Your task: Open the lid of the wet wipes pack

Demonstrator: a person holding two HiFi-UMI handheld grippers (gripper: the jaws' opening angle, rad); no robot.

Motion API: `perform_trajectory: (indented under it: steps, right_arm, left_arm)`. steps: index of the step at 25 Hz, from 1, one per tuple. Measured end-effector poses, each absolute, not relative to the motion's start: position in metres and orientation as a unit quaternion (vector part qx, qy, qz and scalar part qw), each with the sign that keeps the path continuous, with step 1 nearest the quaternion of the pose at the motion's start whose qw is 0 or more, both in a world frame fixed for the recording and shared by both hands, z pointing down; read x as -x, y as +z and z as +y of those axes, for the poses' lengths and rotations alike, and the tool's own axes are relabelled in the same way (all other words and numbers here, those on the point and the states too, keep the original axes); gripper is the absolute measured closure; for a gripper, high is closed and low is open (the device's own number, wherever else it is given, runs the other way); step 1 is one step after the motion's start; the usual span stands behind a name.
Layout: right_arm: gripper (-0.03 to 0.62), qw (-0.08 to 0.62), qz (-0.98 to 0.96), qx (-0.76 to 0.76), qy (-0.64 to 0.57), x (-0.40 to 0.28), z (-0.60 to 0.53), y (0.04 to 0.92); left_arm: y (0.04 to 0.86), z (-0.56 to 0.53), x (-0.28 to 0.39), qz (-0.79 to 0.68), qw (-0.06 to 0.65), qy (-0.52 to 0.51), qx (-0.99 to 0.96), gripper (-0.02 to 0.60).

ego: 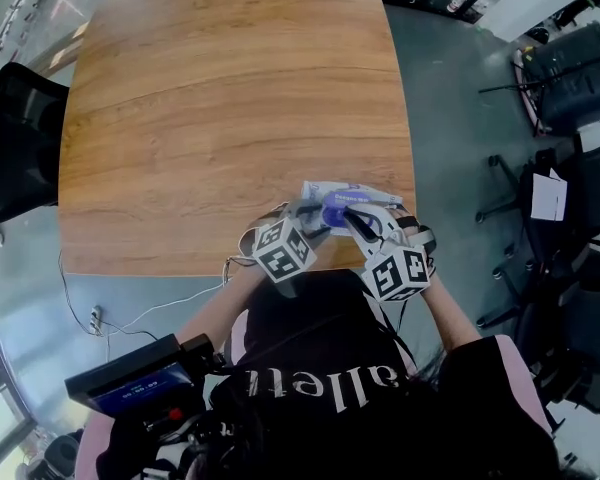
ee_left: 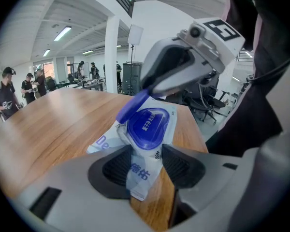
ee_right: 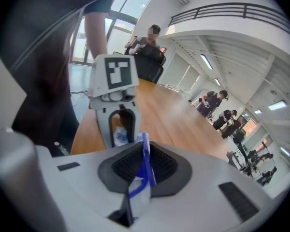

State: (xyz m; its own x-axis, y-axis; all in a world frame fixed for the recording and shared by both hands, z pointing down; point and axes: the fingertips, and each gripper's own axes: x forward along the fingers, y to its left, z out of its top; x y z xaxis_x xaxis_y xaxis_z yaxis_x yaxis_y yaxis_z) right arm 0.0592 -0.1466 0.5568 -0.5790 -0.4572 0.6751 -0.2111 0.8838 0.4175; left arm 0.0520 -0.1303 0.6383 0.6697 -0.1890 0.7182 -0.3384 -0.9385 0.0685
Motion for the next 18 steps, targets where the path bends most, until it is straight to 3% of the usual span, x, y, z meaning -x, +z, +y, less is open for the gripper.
perform_trajectory:
  steps: [18]
  right_arm:
    - [0.546,0.437,-0.848,-0.300,-0.003,-0.080,-0.256,0.602]
  left_arm:
    - [0.630,-0.129,-0.051,-0.142,0.115,0.375,-0.909,0.380]
